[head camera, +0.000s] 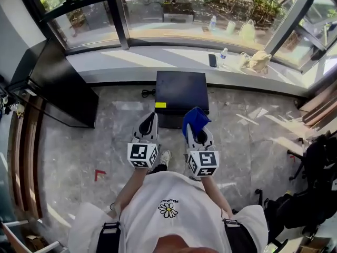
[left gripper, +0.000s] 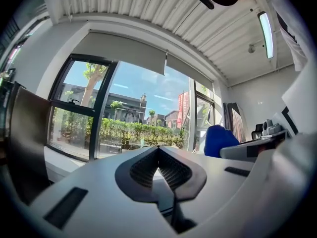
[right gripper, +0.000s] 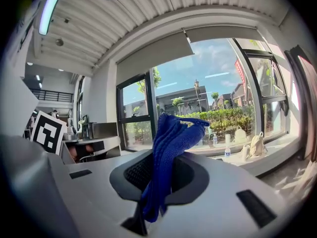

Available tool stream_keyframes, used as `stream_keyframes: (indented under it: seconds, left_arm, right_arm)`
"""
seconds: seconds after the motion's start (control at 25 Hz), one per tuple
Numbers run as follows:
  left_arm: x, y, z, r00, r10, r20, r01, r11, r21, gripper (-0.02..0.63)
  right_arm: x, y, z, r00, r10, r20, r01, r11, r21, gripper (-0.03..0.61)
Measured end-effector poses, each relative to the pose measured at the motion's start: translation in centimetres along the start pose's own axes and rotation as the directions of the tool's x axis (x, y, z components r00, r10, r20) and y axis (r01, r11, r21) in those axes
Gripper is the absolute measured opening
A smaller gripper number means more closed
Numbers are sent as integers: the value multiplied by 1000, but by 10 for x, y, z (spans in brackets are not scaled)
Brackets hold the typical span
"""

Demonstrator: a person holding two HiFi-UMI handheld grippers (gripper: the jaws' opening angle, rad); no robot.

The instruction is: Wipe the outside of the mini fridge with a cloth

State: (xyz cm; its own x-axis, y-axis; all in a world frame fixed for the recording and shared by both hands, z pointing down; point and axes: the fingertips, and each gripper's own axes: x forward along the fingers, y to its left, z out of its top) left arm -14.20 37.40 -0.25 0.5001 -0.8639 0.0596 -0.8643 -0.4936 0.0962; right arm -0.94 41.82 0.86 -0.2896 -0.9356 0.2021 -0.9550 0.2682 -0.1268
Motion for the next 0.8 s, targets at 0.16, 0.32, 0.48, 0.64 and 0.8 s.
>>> stream_keyframes:
  seconds: [0.16,0.32,0.48,0.64,0.8]
  left_arm:
    - [73,36,16,999,-39,8,39,999,24,5]
    - [132,67,12,999,-31,-29,31,1000,1,5]
    - [197,82,4,998,-27,-48,27,1000,-6,5]
    - [262,93,2,998,4,-58,-5,1000,-15,5]
    - [326,114,12,998,52,-46,-53,998,-24,5]
  right_arm:
    - [77,-26,24,999,-40,14,40,999,17,72]
    - [135,-45,44,999,-43,23,43,999,11,72]
    - [193,-79,48,1000,-25,5,25,1000,2,72]
    - [247,-119,50,999,-1,-35,1,1000,12,72]
    - [301,-153,68,998,36,-57,-35,999,4,72]
